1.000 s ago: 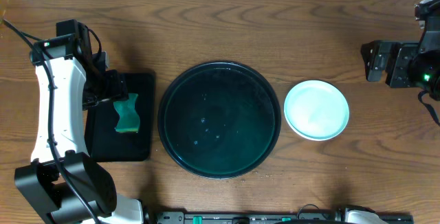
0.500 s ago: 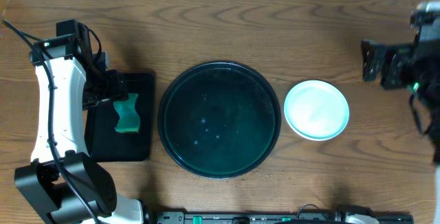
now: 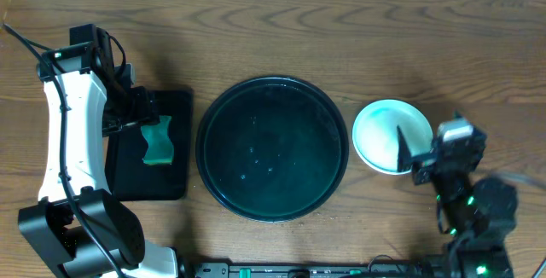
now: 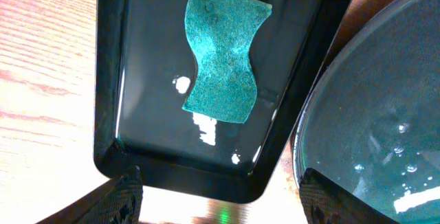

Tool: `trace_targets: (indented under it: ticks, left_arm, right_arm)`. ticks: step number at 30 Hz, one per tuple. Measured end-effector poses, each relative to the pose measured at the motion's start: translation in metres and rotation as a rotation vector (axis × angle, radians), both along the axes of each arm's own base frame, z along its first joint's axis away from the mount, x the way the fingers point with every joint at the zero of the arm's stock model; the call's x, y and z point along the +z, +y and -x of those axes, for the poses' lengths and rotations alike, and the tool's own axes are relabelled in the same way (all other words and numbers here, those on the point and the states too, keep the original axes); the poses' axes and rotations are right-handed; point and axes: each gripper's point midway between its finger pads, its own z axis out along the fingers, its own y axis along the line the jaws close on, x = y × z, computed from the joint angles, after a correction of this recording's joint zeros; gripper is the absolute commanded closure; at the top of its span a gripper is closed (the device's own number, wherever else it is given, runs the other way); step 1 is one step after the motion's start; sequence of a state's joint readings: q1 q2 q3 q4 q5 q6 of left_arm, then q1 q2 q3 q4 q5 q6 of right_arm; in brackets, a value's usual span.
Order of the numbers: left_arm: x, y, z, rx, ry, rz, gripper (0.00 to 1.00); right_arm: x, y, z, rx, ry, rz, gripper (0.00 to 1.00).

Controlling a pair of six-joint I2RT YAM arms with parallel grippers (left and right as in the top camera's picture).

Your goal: Clean dirty plates on tray and stack at the side

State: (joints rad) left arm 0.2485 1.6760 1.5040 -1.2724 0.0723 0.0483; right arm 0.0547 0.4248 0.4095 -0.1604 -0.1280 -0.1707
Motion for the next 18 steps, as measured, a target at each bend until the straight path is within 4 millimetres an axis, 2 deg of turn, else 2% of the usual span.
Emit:
trace_targets:
  ticks: [10, 18]
  left_arm:
    - [0.000, 0.000, 0.000, 0.000, 0.000, 0.000, 0.26]
    - [0.000, 0.000, 0.000, 0.000, 0.000, 0.000, 0.26]
  right_arm:
    - [-0.059, -0.005, 0.017, -0.034, -0.103, -0.063, 0.01]
    - [-0.078, -0.005, 0.020, -0.043, -0.085, -0.109, 0.01]
